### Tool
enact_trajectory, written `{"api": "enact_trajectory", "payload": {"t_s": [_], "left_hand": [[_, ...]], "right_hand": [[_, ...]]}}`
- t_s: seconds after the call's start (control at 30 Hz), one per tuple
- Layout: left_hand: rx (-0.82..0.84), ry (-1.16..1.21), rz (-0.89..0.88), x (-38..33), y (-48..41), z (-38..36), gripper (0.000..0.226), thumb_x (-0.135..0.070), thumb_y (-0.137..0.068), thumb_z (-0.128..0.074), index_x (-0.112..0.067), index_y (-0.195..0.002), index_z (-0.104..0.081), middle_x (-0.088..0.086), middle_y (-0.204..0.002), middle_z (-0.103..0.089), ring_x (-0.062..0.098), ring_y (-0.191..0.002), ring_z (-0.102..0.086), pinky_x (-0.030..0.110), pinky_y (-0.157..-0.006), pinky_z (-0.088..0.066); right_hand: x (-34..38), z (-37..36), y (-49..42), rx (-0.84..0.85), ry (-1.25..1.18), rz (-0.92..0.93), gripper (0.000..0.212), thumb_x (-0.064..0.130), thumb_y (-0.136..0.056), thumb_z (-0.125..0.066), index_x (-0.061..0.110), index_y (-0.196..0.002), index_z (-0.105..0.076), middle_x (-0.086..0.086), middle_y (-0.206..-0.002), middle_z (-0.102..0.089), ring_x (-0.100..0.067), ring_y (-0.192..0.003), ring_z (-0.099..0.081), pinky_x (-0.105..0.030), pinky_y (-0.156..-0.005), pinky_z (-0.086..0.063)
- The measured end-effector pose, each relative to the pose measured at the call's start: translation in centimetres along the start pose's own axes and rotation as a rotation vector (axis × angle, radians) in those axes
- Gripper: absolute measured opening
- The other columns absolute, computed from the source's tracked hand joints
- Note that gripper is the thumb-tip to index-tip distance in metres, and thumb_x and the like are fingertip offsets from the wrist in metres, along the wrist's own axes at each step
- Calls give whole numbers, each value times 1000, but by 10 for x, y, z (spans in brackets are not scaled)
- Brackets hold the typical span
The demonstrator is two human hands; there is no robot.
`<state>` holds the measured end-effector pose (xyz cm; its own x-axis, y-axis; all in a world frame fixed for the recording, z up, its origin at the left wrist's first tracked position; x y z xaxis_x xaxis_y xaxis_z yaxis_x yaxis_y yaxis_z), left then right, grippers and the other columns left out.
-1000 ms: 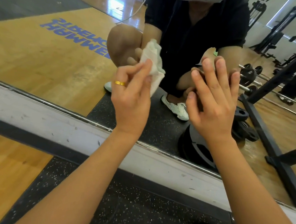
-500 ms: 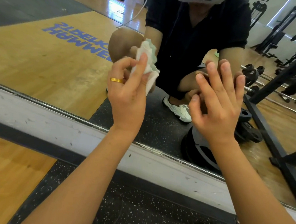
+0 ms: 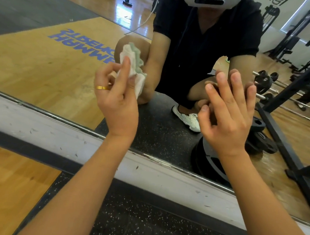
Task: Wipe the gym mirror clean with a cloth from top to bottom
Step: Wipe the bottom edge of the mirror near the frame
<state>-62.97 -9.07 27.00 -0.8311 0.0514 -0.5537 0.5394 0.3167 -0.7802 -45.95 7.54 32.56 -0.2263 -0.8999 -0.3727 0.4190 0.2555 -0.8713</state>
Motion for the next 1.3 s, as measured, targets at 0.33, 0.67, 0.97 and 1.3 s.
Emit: {"api": "enact_trajectory", "payload": {"t_s": [0.33,0.67,0.97,1.3], "left_hand": [[23,12,80,-1,4,2,37,0,-95,-69,2,-132,-64,-5,-109,-51,30,-99,-59,49,-92,-54],[-36,-111,39,12,-27,16,29,7,-95,-67,5,-124,-69,21,-116,-65,36,-104,-62,39,-95,-54],[-261,-106,452,85,-25,65,40,-14,-92,-71,-9,-131,-68,-17,-103,-50,28,-101,-59,43,-93,-53],[-262,83,534,47,-23,41,38,-7,-90,-75,-10,-128,-69,-12,-97,-48,-9,-91,-54,14,-89,-46]], "right_hand": [[74,-3,-18,135,-154,264,45,8,-92,-63,8,-137,-64,-13,-151,-50,-34,-145,-44,-51,-126,-13],[81,-47,-66,294,-34,470,54,14,-96,-59,3,-149,-52,-17,-160,-40,-37,-151,-33,-50,-129,-10],[82,-56,-57,286,30,470,54,16,-95,-61,5,-148,-53,-14,-159,-42,-35,-150,-37,-51,-126,-23],[83,-56,-56,264,31,468,53,15,-96,-61,4,-147,-55,-14,-159,-44,-36,-149,-38,-53,-125,-26]]}}
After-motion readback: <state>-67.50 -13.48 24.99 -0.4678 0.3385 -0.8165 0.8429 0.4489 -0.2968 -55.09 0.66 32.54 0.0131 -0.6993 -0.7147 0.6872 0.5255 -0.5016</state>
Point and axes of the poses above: each hand's wrist, its own y-axis away from the middle knuckle, its own z-axis out of the back of the hand, x = y × z, the point moved 6 cm from there along -y, towards the middle knuckle
